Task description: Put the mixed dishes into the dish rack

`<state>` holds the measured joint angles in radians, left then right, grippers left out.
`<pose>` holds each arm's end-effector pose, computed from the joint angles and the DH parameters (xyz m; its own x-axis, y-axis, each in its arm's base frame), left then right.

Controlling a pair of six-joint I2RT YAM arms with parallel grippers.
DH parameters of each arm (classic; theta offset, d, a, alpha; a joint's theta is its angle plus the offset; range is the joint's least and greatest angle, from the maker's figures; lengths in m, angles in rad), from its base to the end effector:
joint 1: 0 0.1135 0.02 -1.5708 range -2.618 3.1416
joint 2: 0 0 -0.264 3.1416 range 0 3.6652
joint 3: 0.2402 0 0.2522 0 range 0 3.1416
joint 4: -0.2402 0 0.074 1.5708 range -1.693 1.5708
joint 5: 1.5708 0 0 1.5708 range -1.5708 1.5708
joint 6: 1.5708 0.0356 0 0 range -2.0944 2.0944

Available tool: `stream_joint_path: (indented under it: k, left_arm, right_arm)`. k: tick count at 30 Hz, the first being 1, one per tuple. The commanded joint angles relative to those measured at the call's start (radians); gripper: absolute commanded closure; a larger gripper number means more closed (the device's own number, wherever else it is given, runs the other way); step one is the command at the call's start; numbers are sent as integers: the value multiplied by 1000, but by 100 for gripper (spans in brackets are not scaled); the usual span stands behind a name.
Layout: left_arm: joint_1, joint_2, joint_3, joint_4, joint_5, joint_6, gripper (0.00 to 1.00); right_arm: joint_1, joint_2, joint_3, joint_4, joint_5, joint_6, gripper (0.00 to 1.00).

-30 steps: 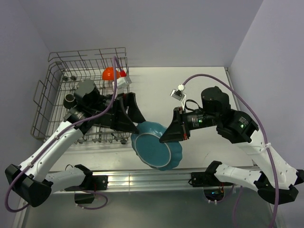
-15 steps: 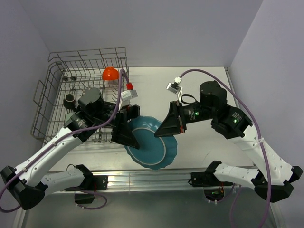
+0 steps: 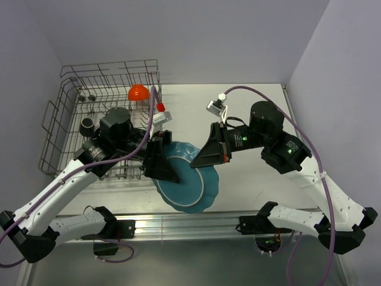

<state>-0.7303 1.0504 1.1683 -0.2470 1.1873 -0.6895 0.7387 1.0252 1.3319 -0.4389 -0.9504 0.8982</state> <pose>0.1356 -0.1657 0.4197 -0.6686 0.2792 -0.6892 0.6602 -0.2037 -0.7230 0.1227 0.1509 0.4578 -0.8334 -0.1439 -0.5337 -0.5392 -0.0011 0.8422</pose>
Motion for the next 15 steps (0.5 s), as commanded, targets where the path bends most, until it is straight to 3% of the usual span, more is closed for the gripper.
stream_joint_path:
  k: [1, 3, 4, 5, 6, 10, 15]
  left_arm:
    - [-11, 11, 66, -193, -67, 183, 100]
    - [11, 20, 99, -271, -90, 248, 100]
    - [25, 22, 108, -297, -112, 267, 100]
    - [43, 23, 119, -320, -117, 307, 100]
    - [90, 22, 132, -334, -112, 320, 100]
    - [216, 29, 215, -480, -132, 433, 100]
    - [261, 89, 304, -511, -178, 507, 100]
  right_arm:
    - [-2, -8, 56, 236, -76, 44, 100]
    - [-2, 13, 90, 211, -83, 16, 84]
    - [-1, 22, 116, 172, -83, 5, 71]
    - [-2, 29, 133, 152, -79, -22, 52]
    - [-2, 42, 147, 129, -71, -39, 46]
    - [-13, 70, 234, 23, -27, -100, 34]
    - [-117, 88, 296, -104, 15, -150, 32]
